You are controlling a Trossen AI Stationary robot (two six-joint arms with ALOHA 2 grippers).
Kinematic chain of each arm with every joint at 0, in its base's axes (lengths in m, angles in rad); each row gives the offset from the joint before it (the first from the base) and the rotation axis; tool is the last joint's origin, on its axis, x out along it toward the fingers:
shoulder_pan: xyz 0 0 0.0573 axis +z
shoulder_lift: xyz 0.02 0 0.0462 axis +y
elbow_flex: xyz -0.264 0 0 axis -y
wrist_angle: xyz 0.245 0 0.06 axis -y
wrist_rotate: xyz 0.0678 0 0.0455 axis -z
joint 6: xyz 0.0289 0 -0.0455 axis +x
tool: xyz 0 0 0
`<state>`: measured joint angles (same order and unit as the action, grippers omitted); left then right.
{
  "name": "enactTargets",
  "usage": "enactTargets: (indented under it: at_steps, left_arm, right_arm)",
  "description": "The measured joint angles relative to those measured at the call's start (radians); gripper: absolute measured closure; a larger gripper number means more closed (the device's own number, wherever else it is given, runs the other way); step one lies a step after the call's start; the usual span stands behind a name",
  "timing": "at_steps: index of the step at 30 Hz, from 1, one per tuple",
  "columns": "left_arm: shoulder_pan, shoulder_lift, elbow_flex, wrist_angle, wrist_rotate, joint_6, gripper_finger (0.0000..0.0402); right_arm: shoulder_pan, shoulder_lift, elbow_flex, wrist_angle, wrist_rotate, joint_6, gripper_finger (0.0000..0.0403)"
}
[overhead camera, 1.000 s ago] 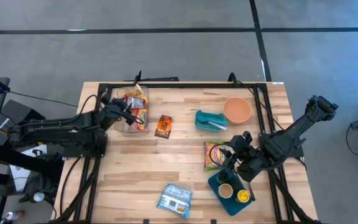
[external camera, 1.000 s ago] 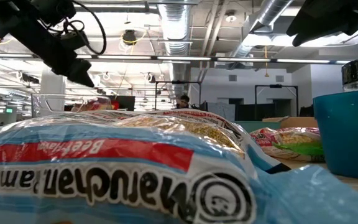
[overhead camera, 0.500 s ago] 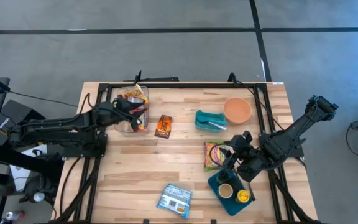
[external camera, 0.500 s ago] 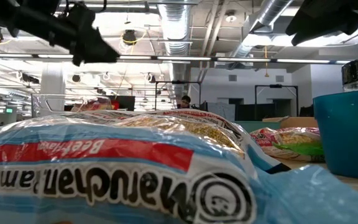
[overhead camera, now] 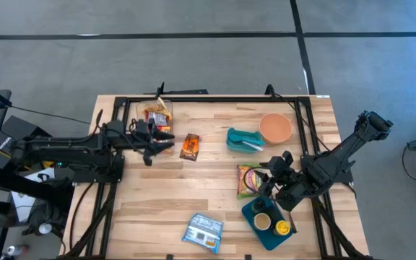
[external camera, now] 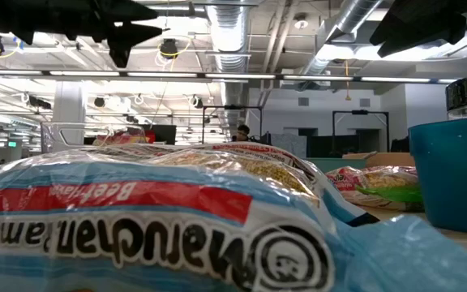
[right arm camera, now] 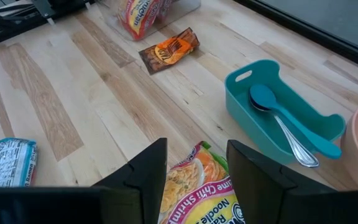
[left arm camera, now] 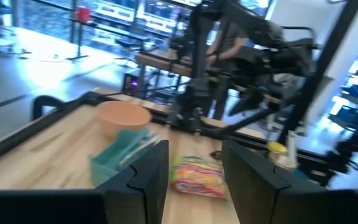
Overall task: Pick & Place Food Item
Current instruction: Put the blue noodle pack into the transparent bin
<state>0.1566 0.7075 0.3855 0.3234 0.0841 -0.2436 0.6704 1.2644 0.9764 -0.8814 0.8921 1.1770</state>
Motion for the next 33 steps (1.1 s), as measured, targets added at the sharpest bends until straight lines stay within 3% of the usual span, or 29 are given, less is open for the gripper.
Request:
enactTargets:
  at_steps: [7, 23, 33]
  left_arm:
    - [-0.093, 0.029, 0.0, 0.01, -0.009, 0.006, 0.0259]
    - [-0.279, 0.28, 0.0, 0.026, -0.013, 0.048, 0.0259]
    - [-0.392, 0.376, 0.0, 0.039, -0.012, 0.046, 0.0259]
  right_arm:
    - [0.0, 0.0, 0.0, 0.0, 0.0, -0.001, 0.0242]
    - [-0.001, 0.0, 0.0, 0.0, 0.027, -0.01, 0.0242]
    - [-0.005, 0.0, 0.0, 0.006, 0.027, -0.055, 0.0242]
